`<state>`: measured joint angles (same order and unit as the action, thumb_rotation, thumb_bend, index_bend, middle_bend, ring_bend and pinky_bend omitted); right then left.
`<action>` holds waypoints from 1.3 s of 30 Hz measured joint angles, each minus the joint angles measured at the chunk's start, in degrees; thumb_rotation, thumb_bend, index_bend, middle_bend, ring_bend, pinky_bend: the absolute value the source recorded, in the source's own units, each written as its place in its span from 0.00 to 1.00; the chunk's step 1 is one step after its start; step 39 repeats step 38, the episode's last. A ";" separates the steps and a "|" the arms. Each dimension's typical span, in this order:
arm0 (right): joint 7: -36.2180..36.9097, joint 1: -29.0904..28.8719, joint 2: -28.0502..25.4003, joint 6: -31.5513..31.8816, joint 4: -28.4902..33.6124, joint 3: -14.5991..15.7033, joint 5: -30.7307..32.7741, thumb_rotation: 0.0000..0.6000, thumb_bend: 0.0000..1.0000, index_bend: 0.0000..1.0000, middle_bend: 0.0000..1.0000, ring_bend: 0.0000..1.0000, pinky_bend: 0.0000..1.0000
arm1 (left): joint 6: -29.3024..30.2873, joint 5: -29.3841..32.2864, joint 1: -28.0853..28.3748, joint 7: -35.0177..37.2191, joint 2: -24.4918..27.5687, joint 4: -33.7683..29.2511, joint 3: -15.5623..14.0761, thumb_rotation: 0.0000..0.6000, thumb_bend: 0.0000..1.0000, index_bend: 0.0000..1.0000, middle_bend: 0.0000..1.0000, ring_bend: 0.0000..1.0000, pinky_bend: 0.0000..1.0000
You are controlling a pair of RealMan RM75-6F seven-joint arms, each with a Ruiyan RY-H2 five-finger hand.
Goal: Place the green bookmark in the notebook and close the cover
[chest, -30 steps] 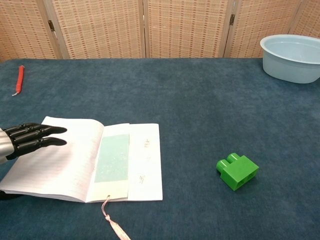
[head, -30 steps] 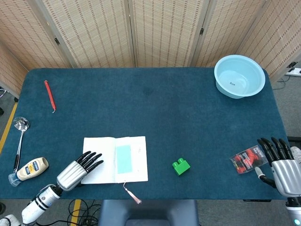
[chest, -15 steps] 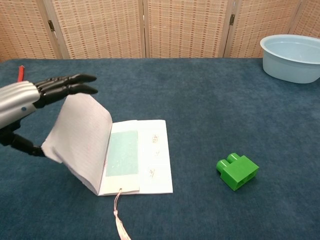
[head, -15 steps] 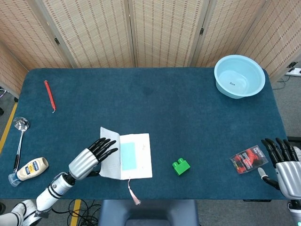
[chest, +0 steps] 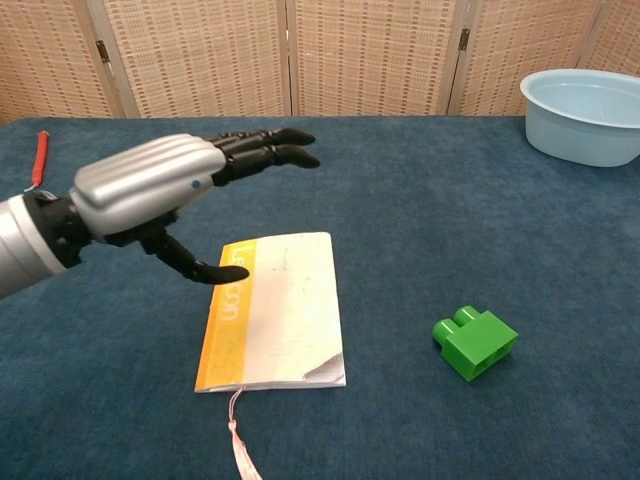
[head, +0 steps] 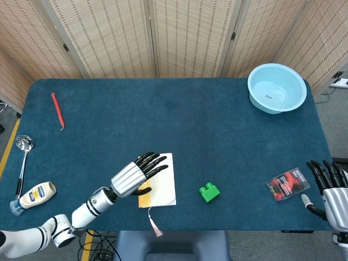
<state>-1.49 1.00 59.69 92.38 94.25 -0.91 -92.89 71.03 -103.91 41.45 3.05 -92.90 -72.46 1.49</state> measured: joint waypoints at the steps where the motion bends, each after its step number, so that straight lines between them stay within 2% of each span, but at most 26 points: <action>1: 0.06 0.04 0.02 0.00 -0.09 0.01 0.05 1.00 0.22 0.11 0.12 0.00 0.05 | -1.43 0.70 0.56 -0.79 -0.72 0.03 0.20 1.00 0.26 0.11 0.00 0.00 0.12; 5: 0.36 0.18 -0.05 0.01 -0.39 0.02 0.20 1.00 0.22 0.11 0.12 0.00 0.05 | -3.69 3.53 1.22 -2.65 -1.63 -0.54 0.84 1.00 0.26 0.11 0.00 0.00 0.12; 9: 0.52 0.00 -0.08 -0.55 -0.73 0.04 0.30 1.00 0.22 0.11 0.12 0.00 0.05 | -3.44 6.48 -0.11 -4.86 0.14 -3.64 1.52 1.00 0.26 0.11 0.00 0.00 0.12; 18: 1.22 -1.33 -0.22 -2.67 -1.94 -0.13 0.39 1.00 0.25 0.11 0.12 0.00 0.05 | -2.26 16.96 -7.25 -8.76 10.78 -15.37 1.63 1.00 0.26 0.12 0.00 0.00 0.12; 22: 1.89 -1.94 -0.01 -3.33 -2.62 -0.13 -0.01 1.00 0.25 0.11 0.12 0.00 0.05 | 0.03 21.64 -11.85 -9.26 14.92 -18.41 1.33 1.00 0.26 0.12 0.00 0.00 0.12; 28: 2.90 -3.07 0.33 -4.38 -3.61 0.00 -1.08 1.00 0.25 0.11 0.12 0.00 0.05 | 3.14 24.24 -15.83 -9.67 17.20 -19.98 0.53 1.00 0.26 0.12 0.00 0.00 0.12; 37: 4.36 -4.37 0.96 -5.76 -4.31 0.29 -1.73 1.00 0.25 0.11 0.12 0.00 0.05 | 14.77 23.91 -25.64 -10.37 18.70 -21.77 -1.44 1.00 0.26 0.12 0.00 0.00 0.12; 39: 4.18 -4.38 1.07 -5.77 -4.27 0.26 -1.52 1.00 0.25 0.11 0.12 0.00 0.05 | 15.64 23.49 -26.41 -10.49 18.81 -21.96 -1.66 1.00 0.26 0.12 0.00 0.00 0.12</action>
